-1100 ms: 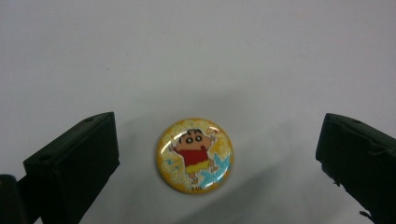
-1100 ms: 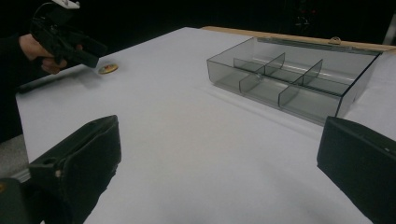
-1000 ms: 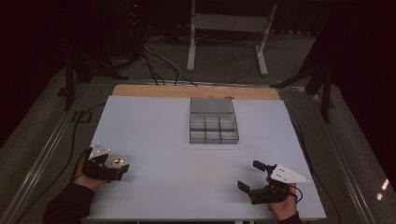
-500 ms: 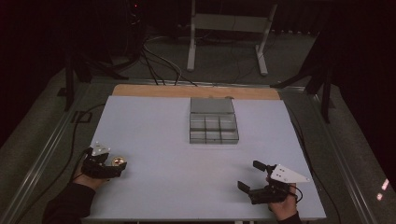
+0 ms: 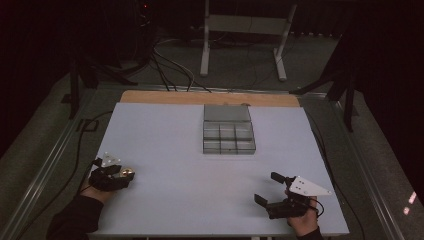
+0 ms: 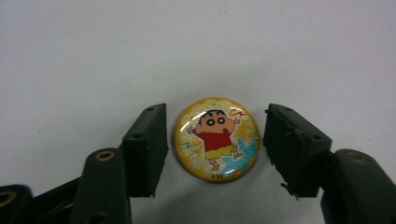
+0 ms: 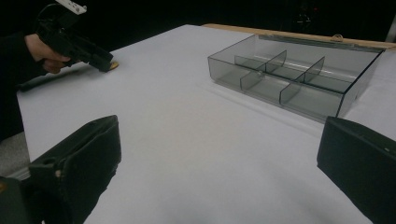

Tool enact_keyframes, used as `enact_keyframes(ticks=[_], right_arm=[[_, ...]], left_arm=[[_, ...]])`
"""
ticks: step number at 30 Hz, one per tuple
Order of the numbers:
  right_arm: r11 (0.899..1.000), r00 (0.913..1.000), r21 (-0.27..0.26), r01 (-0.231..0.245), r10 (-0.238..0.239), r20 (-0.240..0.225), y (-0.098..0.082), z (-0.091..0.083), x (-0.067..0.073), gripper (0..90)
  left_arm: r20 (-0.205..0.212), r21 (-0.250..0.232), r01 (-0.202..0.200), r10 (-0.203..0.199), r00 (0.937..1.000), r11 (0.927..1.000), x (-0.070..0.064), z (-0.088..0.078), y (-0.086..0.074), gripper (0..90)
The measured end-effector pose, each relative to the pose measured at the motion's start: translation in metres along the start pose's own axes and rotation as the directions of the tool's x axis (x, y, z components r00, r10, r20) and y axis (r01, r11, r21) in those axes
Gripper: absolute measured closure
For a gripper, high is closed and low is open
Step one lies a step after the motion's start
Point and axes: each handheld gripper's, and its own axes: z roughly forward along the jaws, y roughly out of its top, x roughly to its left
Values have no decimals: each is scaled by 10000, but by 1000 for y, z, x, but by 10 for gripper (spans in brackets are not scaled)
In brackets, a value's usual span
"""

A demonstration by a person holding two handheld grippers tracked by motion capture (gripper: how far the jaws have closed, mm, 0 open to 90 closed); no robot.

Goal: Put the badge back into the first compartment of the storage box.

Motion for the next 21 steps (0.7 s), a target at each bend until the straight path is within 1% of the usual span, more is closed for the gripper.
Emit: enact_keyframes(ticks=[3, 9, 15, 21], right_arm=[[10000, 10000, 41, 27, -27, 6, 0, 0, 0, 0], [10000, 10000, 37, -3, 3, 0, 0, 1, 0, 0], [10000, 10000, 45, -19, 19, 3, 0, 1, 0, 0], [10000, 10000, 65, -55, 55, 12, -1, 2, 0, 0]], left_arm=[[125, 45, 5, -5, 9999, 10000, 0, 0, 1, 456], [199, 383, 9, -16, 9998, 9993, 1, 1, 4, 468], [68, 513, -45, 42, 10000, 9987, -2, 1, 6, 477], [78, 563, -137, 133, 9999, 9983, -2, 1, 7, 481]])
